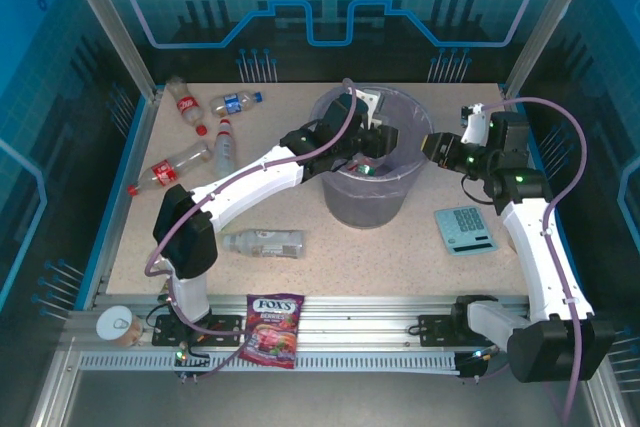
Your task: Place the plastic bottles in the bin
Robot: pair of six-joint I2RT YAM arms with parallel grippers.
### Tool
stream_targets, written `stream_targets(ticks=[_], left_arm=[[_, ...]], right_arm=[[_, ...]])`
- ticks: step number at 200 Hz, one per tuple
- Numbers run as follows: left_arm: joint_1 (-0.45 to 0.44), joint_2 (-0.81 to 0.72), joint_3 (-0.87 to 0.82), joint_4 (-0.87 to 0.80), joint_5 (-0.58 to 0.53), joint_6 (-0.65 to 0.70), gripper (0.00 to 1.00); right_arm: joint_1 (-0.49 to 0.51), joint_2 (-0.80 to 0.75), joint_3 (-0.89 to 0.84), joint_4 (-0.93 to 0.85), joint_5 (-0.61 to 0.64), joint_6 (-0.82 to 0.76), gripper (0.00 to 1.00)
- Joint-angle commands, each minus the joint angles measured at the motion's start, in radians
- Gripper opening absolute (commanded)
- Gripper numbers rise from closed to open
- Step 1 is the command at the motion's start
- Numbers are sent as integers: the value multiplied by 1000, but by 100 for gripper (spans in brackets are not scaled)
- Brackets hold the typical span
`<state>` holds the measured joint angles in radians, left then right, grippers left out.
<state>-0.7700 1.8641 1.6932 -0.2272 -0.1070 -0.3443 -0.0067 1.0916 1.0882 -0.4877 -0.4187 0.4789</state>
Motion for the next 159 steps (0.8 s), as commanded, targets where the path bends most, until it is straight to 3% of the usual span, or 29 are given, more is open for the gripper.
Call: stream_targets(ticks=[1,19,105,159], left_arm=[[-7,-3,38,8,24,-12,67],[-7,-8,41,10,24,-13,74],[-8,-55,84,-9,18,10,83],[-5,-155,124,-66,-80,125,94]], right_arm=[[16,-8,-20,33,3,-5,32],[17,-16,-27,34,4,-11,32],[18,-53,-44,35,24,-18,31],[21,-61,-62,78,7,4,30]])
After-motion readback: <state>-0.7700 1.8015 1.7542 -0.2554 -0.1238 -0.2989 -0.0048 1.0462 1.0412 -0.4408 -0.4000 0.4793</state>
